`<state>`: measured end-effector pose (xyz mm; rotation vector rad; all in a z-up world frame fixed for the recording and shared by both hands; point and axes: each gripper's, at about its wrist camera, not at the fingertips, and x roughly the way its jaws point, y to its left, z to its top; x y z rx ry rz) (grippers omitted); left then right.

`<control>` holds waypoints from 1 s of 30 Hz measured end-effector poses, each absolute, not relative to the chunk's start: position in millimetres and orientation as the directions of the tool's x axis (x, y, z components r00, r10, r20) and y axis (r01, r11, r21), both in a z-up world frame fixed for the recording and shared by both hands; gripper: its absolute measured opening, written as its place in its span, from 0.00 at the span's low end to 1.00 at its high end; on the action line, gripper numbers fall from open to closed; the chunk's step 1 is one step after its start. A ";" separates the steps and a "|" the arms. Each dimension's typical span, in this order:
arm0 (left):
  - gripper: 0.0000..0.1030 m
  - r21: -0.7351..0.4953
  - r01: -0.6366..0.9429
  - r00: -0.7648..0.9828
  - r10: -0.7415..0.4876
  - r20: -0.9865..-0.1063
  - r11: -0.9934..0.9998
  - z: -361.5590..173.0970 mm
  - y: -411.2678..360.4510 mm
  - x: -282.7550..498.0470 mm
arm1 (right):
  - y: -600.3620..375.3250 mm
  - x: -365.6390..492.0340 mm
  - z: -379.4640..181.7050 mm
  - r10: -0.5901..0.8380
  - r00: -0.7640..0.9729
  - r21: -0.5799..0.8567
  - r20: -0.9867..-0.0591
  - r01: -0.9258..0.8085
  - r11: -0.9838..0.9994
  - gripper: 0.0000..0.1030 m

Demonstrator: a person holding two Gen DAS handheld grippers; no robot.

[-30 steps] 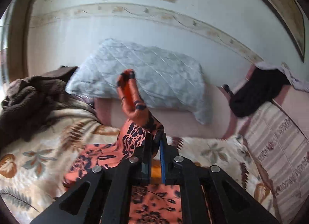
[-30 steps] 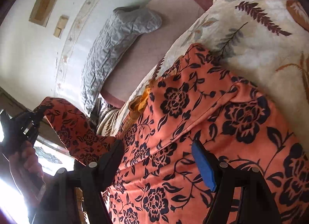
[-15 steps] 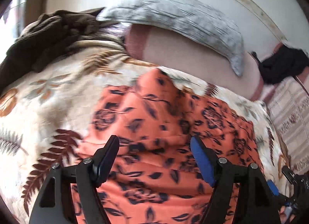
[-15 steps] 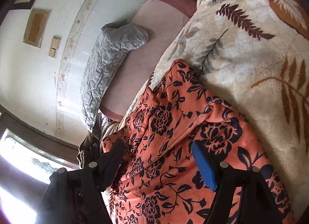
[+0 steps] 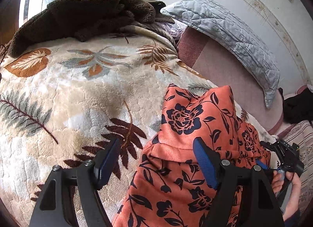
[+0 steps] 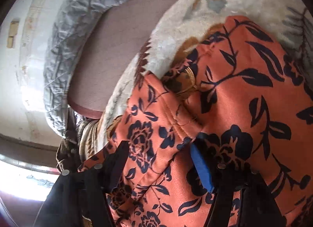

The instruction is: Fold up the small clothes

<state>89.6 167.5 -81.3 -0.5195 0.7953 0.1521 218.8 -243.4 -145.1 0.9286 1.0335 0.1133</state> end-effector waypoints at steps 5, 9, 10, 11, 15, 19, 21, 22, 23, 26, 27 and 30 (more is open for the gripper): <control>0.75 -0.384 -0.310 0.707 -0.058 -0.704 0.870 -77.2 166.5 92.6 | -236.2 234.0 -137.8 0.383 0.527 0.603 -0.759 0.345 0.720 0.13; 0.75 -0.377 -0.329 0.720 -0.028 -0.694 0.866 -73.7 171.3 91.8 | -221.6 218.2 -77.4 0.266 0.622 0.507 -0.736 0.247 0.826 0.07; 0.75 -0.380 -0.334 0.724 -0.023 -0.689 0.863 -72.7 173.4 91.5 | -217.4 203.4 -55.6 0.248 0.667 0.492 -0.703 0.203 0.847 0.07; 0.75 -0.380 -0.342 0.727 -0.014 -0.687 0.860 -71.8 175.3 91.0 | -216.8 183.9 -35.3 0.226 0.715 0.478 -0.661 0.170 0.862 0.07; 0.75 -0.378 -0.338 0.718 -0.024 -0.696 0.862 -74.9 175.1 93.8 | -230.9 134.2 -37.9 0.207 0.741 0.482 -0.638 0.174 0.859 0.12; 0.75 -0.365 -0.332 0.695 -0.036 -0.718 0.870 -82.5 171.9 98.6 | -269.3 122.7 -120.4 0.256 0.606 0.545 -0.753 0.357 0.759 0.34; 0.75 -0.370 -0.336 0.689 -0.041 -0.723 0.866 -84.5 171.9 100.4 | -285.1 113.8 -142.2 0.311 0.593 0.599 -0.742 0.379 0.705 0.37; 0.75 -0.373 -0.338 0.689 -0.043 -0.723 0.864 -84.7 171.9 101.2 | -288.9 111.1 -142.0 0.332 0.605 0.624 -0.724 0.369 0.689 0.38; 0.75 -0.373 -0.338 0.691 -0.041 -0.721 0.864 -84.6 171.2 101.5 | -291.2 109.2 -137.6 0.337 0.613 0.632 -0.715 0.360 0.687 0.49; 0.75 -0.372 -0.334 0.696 -0.040 -0.717 0.866 -82.9 168.6 103.6 | -295.1 108.7 -115.0 0.318 0.651 0.625 -0.689 0.313 0.715 0.59; 0.75 -0.373 -0.336 0.698 -0.037 -0.715 0.865 -82.3 168.6 104.0 | -296.7 112.8 -112.0 0.332 0.648 0.631 -0.686 0.303 0.714 0.61; 0.75 -0.376 -0.364 0.704 -0.013 -0.710 0.852 -80.7 173.2 103.1 | -303.1 127.4 -122.5 0.368 0.614 0.655 -0.698 0.339 0.676 0.61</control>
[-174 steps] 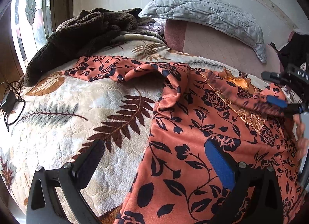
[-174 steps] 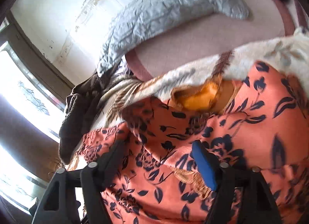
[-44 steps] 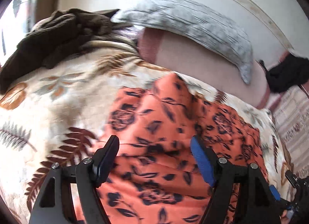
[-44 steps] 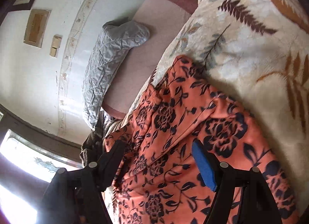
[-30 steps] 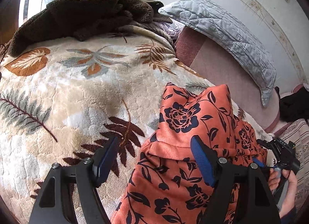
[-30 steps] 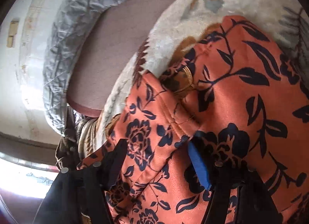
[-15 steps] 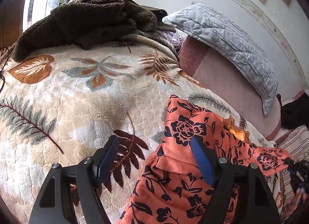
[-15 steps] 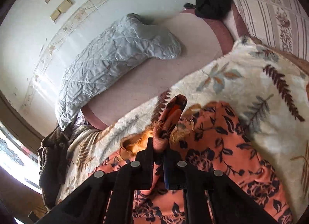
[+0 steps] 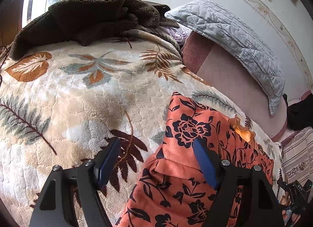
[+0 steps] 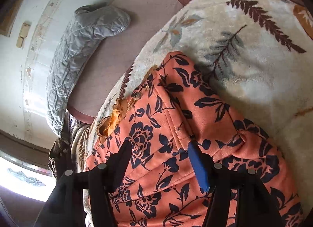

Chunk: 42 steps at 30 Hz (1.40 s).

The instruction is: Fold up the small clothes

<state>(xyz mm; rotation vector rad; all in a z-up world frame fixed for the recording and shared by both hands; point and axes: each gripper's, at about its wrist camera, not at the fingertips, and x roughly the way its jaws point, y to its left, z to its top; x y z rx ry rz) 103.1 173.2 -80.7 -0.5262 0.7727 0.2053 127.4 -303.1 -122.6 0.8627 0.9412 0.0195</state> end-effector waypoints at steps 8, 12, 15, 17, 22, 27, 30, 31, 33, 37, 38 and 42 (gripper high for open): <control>0.75 -0.375 -0.375 0.707 0.001 -0.707 0.848 -79.6 180.2 101.5 | -297.8 138.6 -117.2 0.314 0.608 0.609 -0.729 0.366 0.704 0.00; 0.75 -0.380 -0.378 0.721 0.011 -0.693 0.845 -74.9 183.4 100.1 | -290.3 107.2 -80.8 0.262 0.674 0.581 -0.690 0.300 0.757 0.00; 0.75 -0.385 -0.376 0.714 0.000 -0.700 0.843 -76.7 182.4 101.2 | -294.3 99.2 -94.4 0.315 0.651 0.611 -0.690 0.292 0.735 0.04; 0.75 -0.379 -0.371 0.714 0.000 -0.700 0.848 -76.6 180.3 100.5 | -301.0 105.3 -115.2 0.339 0.618 0.631 -0.709 0.341 0.697 0.20; 0.75 -0.378 -0.371 0.721 0.007 -0.693 0.848 -74.7 180.0 99.0 | -308.5 117.1 -139.6 0.417 0.638 0.738 -0.647 0.390 0.550 0.94; 0.75 -0.371 -0.359 0.724 0.005 -0.689 0.857 -72.9 177.2 99.7 | -303.4 124.7 -133.7 0.408 0.625 0.724 -0.666 0.409 0.555 0.91; 0.75 -0.370 -0.357 0.727 0.006 -0.687 0.857 -71.9 178.0 100.3 | -297.1 109.2 -114.7 0.354 0.627 0.682 -0.693 0.413 0.604 0.90; 0.75 -0.372 -0.362 0.724 0.006 -0.690 0.854 -72.6 179.2 101.0 | -295.5 101.1 -110.5 0.354 0.630 0.684 -0.691 0.412 0.602 0.91; 0.75 -0.385 -0.368 0.719 -0.003 -0.695 0.846 -74.5 180.7 102.2 | -290.4 93.2 -101.3 0.376 0.648 0.704 -0.663 0.366 0.609 0.90; 0.75 -0.374 -0.365 0.723 0.006 -0.691 0.852 -73.5 179.0 99.7 | -278.7 115.3 -95.7 0.440 0.672 0.759 -0.596 0.292 0.581 0.90; 0.75 -0.373 -0.365 0.725 0.009 -0.689 0.853 -72.9 178.9 99.1 | -278.9 122.6 -106.2 0.446 0.656 0.763 -0.609 0.330 0.556 0.86; 0.75 -0.374 -0.365 0.723 0.006 -0.691 0.853 -73.7 180.2 99.6 | -277.1 134.5 -148.6 0.477 0.593 0.756 -0.649 0.433 0.491 0.71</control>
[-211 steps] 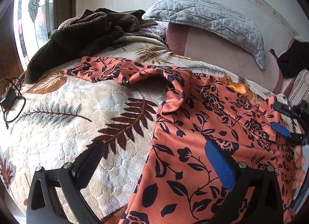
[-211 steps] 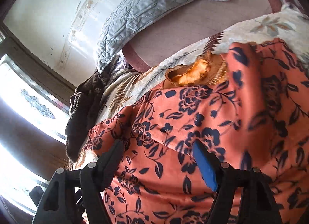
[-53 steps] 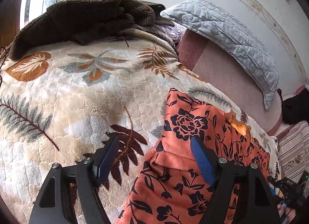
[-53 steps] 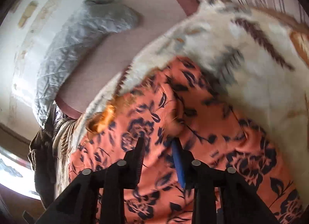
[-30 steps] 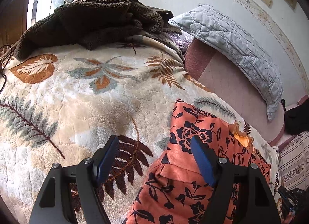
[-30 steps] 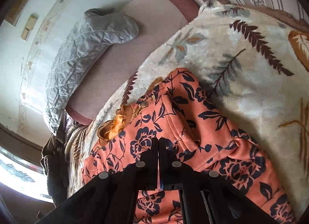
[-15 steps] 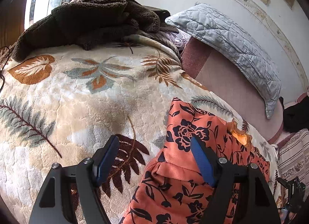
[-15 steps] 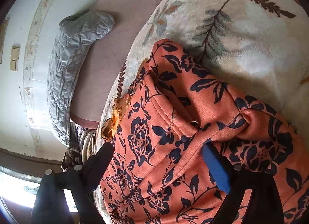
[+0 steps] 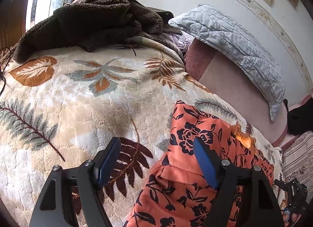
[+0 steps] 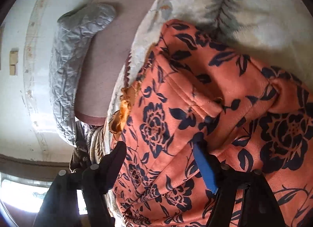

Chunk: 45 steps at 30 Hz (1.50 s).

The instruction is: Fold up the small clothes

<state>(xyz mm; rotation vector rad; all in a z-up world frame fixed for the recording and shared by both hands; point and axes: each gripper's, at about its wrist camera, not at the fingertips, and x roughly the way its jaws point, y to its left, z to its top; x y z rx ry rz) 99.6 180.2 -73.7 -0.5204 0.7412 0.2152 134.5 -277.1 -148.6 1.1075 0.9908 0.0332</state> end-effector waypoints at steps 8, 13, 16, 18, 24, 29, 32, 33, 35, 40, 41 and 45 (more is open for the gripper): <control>0.75 -0.373 -0.358 0.727 0.005 -0.687 0.856 -72.5 180.7 100.5 | -281.0 149.3 -150.6 0.369 0.583 0.668 -0.724 0.458 0.586 0.07; 0.75 -0.365 -0.355 0.731 0.013 -0.682 0.861 -70.9 181.1 98.3 | -268.0 116.4 -99.6 0.227 0.661 0.573 -0.715 0.369 0.731 0.05; 0.75 -0.364 -0.360 0.725 0.012 -0.689 0.859 -73.2 180.8 99.9 | -274.1 112.2 -118.3 0.201 0.617 0.523 -0.761 0.401 0.752 0.05; 0.75 -0.363 -0.360 0.714 0.004 -0.700 0.859 -76.2 179.5 102.2 | -284.0 115.6 -145.8 0.260 0.555 0.540 -0.790 0.430 0.724 0.08; 0.75 -0.362 -0.349 0.717 -0.002 -0.697 0.864 -75.9 175.6 103.8 | -306.9 102.1 -134.4 0.406 0.675 0.748 -0.616 0.340 0.570 0.79; 0.75 -0.362 -0.347 0.720 -0.002 -0.694 0.866 -75.3 174.6 103.6 | -294.3 110.9 -126.6 0.456 0.662 0.772 -0.595 0.313 0.553 0.78; 0.75 -0.361 -0.349 0.720 0.001 -0.694 0.865 -75.1 176.3 103.0 | -291.6 124.2 -141.2 0.437 0.650 0.760 -0.622 0.369 0.535 0.73; 0.75 -0.362 -0.350 0.721 0.002 -0.693 0.864 -75.3 177.3 102.4 | -291.1 127.6 -146.4 0.431 0.649 0.761 -0.627 0.388 0.521 0.66; 0.75 -0.366 -0.354 0.719 0.000 -0.695 0.861 -75.8 179.6 102.3 | -291.6 133.5 -146.3 0.419 0.659 0.761 -0.624 0.392 0.517 0.55; 0.75 -0.373 -0.355 0.720 -0.004 -0.694 0.857 -75.5 181.8 102.0 | -282.7 150.2 -148.3 0.363 0.595 0.671 -0.717 0.448 0.590 0.05; 0.75 -0.370 -0.354 0.722 0.000 -0.692 0.859 -74.7 182.1 101.1 | -280.1 147.9 -139.4 0.343 0.609 0.663 -0.715 0.435 0.609 0.05; 0.75 -0.365 -0.353 0.729 0.009 -0.685 0.861 -72.4 185.8 100.2 | -262.0 120.0 -85.4 0.257 0.692 0.603 -0.675 0.316 0.732 0.04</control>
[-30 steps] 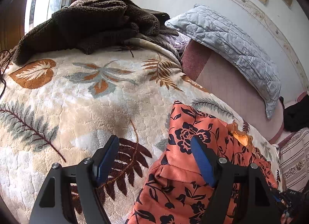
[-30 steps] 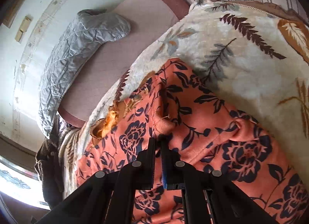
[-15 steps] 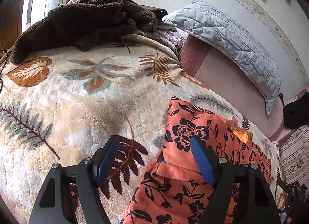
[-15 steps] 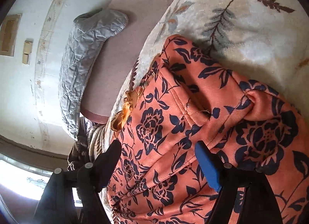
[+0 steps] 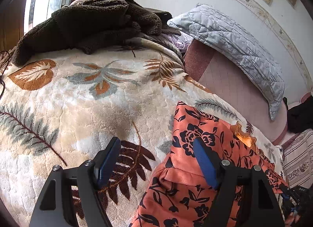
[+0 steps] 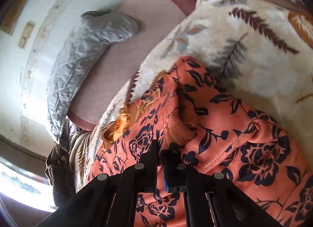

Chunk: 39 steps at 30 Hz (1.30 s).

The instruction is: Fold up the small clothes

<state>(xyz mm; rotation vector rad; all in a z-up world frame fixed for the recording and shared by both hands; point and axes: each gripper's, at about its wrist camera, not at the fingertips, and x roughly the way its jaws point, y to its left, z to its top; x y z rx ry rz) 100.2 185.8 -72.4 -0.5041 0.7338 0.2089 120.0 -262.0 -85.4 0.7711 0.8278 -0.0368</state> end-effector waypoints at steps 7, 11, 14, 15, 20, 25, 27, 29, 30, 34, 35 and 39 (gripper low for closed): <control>0.75 -0.359 -0.356 0.707 -0.003 -0.707 0.863 -78.5 184.1 105.7 | -275.7 132.8 -143.1 0.256 0.566 0.521 -0.783 0.374 0.767 0.09; 0.75 -0.336 -0.336 0.717 0.008 -0.697 0.880 -74.9 177.8 107.0 | -291.2 110.7 -129.7 0.255 0.621 0.559 -0.741 0.359 0.748 0.45; 0.75 -0.337 -0.318 0.724 -0.003 -0.689 0.886 -71.7 173.4 106.1 | -302.1 96.6 -112.2 0.215 0.639 0.535 -0.739 0.362 0.763 0.54; 0.75 -0.330 -0.307 0.729 -0.003 -0.685 0.893 -70.2 170.6 105.9 | -306.5 90.9 -105.6 0.196 0.653 0.529 -0.731 0.362 0.767 0.54; 0.75 -0.323 -0.261 0.716 -0.042 -0.697 0.910 -74.9 157.2 113.0 | -300.9 94.7 -75.7 0.326 0.699 0.601 -0.636 0.185 0.777 0.53; 0.75 -0.306 -0.254 0.646 -0.074 -0.760 0.917 -96.8 147.8 126.5 | -296.2 149.9 -122.0 0.449 0.592 0.647 -0.669 0.167 0.744 0.60; 0.75 -0.265 -0.267 0.588 -0.062 -0.807 0.927 -111.8 146.4 132.1 | -312.5 155.2 -141.7 0.458 0.571 0.680 -0.681 0.262 0.685 0.45; 0.75 -0.278 -0.267 0.581 -0.077 -0.811 0.923 -116.9 149.1 132.8 | -315.1 153.7 -127.4 0.491 0.599 0.718 -0.633 0.217 0.661 0.52; 0.75 -0.283 -0.271 0.583 -0.077 -0.809 0.920 -114.4 149.7 132.0 | -313.7 156.6 -119.3 0.503 0.608 0.725 -0.614 0.184 0.664 0.57; 0.75 -0.296 -0.269 0.626 -0.067 -0.777 0.916 -102.3 146.6 125.9 | -313.1 191.7 -113.8 0.508 0.598 0.706 -0.619 0.141 0.694 0.61; 0.75 -0.281 -0.255 0.629 -0.061 -0.775 0.925 -102.1 142.8 126.8 | -318.1 202.6 -122.1 0.500 0.582 0.697 -0.642 0.171 0.696 0.61; 0.75 -0.216 -0.243 0.572 -0.040 -0.820 0.945 -117.1 132.9 134.4 | -325.1 232.6 -129.4 0.521 0.569 0.729 -0.636 0.221 0.648 0.61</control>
